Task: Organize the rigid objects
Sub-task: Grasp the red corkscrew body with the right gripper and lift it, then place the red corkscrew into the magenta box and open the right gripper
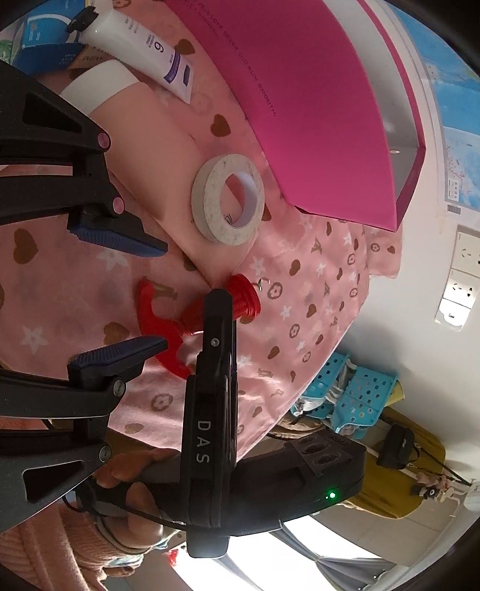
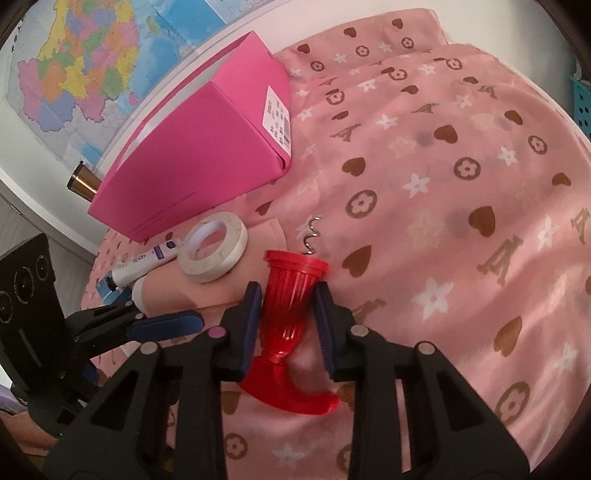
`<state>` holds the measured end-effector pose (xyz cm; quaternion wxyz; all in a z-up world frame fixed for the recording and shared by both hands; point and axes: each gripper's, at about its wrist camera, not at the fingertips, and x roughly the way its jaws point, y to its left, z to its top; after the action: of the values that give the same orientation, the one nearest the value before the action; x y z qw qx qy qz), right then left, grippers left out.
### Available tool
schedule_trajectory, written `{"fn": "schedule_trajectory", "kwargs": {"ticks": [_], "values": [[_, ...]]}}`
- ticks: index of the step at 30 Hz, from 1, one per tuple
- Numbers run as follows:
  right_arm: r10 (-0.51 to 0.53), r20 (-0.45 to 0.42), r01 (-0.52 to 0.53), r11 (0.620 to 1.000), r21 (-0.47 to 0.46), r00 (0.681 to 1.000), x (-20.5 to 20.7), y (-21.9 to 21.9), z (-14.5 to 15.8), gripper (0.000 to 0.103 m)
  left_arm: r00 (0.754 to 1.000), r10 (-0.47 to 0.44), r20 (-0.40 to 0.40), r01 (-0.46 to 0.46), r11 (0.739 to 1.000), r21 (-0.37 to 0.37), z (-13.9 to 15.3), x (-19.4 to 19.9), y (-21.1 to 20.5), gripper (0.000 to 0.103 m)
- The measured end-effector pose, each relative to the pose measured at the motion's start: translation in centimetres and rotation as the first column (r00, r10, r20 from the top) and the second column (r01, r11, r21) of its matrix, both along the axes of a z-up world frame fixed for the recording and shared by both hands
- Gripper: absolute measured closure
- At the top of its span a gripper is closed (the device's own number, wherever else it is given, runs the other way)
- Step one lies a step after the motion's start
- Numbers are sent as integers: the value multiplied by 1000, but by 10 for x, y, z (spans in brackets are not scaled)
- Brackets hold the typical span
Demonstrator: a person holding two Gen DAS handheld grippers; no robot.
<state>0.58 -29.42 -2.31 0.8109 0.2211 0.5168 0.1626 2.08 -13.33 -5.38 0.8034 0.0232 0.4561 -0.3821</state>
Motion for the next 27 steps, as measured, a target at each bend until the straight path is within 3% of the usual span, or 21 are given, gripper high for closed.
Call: {"fn": "schedule_trajectory", "kwargs": {"ticks": [6,12,27], "values": [[1,42,-2,1000,30,999,-7,-5,10,76,1000,-21,-5,20,999,-36,6,0,-4,58],[42,142,-49,998,47,989,-15,-1,41,76,1000,-24,9,25,996,-89,19,4,-7,58],[188,332,-206,978,20,925,15,38,111,76,978,51,201,-29,993,-111,82,13,15,62]]}}
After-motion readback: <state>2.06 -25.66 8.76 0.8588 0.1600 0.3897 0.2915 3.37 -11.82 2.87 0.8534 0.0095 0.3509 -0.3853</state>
